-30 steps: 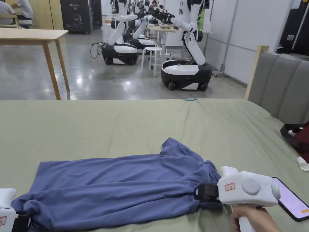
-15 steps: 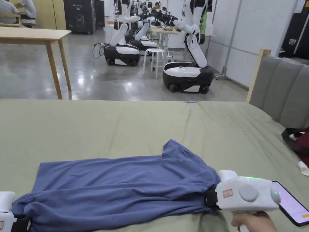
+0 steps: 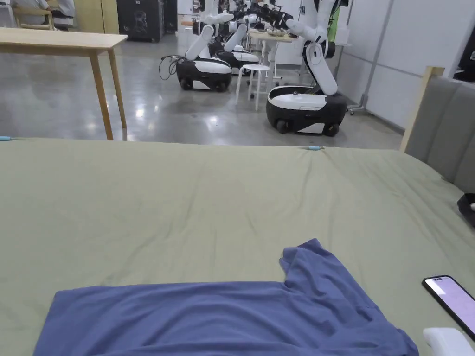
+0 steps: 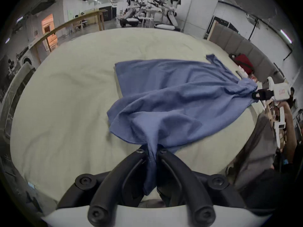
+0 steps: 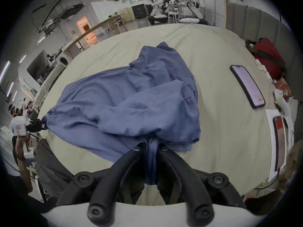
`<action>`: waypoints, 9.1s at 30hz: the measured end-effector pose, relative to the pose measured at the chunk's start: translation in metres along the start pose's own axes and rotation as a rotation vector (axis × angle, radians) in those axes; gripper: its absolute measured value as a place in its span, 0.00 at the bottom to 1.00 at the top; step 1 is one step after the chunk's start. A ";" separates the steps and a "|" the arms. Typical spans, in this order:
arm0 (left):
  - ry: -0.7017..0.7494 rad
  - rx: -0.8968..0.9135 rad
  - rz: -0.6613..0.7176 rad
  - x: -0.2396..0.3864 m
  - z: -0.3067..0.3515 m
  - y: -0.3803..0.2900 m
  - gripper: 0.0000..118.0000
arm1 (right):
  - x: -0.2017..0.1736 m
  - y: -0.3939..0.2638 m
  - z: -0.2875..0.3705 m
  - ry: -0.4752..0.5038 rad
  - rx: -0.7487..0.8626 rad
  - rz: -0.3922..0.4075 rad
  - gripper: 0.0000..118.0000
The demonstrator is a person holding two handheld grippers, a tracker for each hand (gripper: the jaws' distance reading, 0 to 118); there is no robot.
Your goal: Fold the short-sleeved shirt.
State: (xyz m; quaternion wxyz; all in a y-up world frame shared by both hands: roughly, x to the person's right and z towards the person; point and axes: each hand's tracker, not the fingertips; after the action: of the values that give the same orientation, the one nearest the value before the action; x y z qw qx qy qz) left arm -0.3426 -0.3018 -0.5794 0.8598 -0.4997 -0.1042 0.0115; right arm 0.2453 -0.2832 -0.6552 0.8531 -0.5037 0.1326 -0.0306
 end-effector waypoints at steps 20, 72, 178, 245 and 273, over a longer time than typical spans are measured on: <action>0.011 0.470 0.073 0.011 0.080 0.008 0.89 | -0.015 -0.030 0.115 0.080 0.549 -0.054 0.87; 0.131 0.230 -0.035 -0.046 -0.133 0.156 0.00 | -0.014 0.059 0.049 -0.070 0.439 0.135 0.00; -0.496 0.379 0.476 -0.072 -0.013 -0.045 1.00 | -0.073 -0.095 0.159 0.106 0.503 0.166 0.00; -0.546 0.145 0.345 0.035 -0.092 0.027 0.18 | -0.030 -0.091 0.125 0.066 0.423 0.116 0.00; -0.508 0.544 0.215 -0.014 0.032 -0.019 0.00 | -0.051 -0.083 0.122 0.119 0.439 0.167 0.00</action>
State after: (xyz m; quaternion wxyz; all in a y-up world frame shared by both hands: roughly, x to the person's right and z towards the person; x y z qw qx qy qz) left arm -0.3637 -0.2854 -0.5497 0.9017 -0.2425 -0.2543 0.2521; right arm 0.2347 -0.2104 -0.5175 0.9323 -0.2910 0.2140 -0.0177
